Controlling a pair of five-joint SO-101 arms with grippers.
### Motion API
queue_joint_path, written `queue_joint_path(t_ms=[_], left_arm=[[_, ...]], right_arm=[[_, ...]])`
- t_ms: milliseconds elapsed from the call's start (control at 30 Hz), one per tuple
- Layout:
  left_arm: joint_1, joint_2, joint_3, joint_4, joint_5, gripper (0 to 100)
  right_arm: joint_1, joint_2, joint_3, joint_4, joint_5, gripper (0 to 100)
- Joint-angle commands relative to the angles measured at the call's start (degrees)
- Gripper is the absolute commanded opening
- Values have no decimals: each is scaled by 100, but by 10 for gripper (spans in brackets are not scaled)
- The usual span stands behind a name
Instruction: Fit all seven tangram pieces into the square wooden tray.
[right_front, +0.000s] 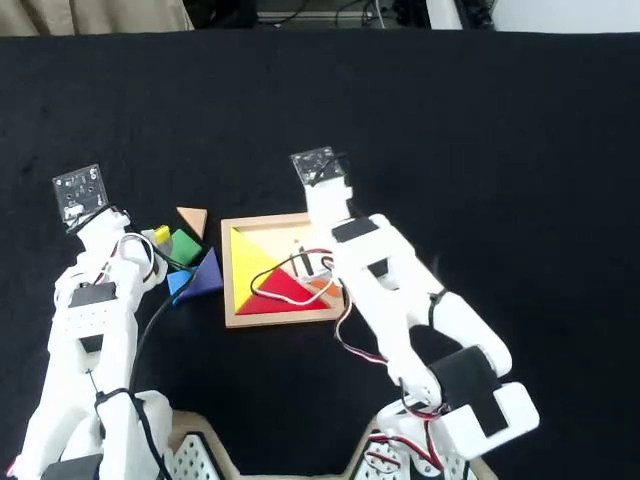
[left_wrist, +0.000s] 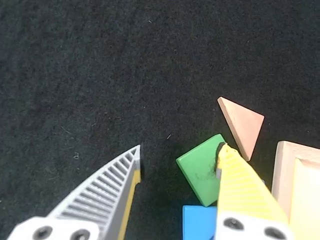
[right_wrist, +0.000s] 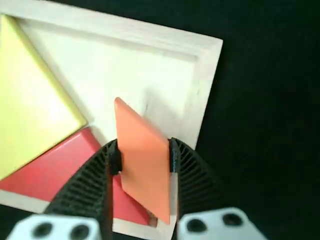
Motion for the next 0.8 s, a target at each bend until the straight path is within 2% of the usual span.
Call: queue_joint_path(t_ms=[0, 133, 767], left_arm=[[57, -62, -48, -97, -26, 245], [57, -62, -40, -97, -26, 245], [57, -62, -13, -123, -26, 245]], right_arm=[[167, -259, -75, -44, -527, 11], [167, -259, -66, -44, -800, 11], [9, -259, 40, -79, -800, 11]])
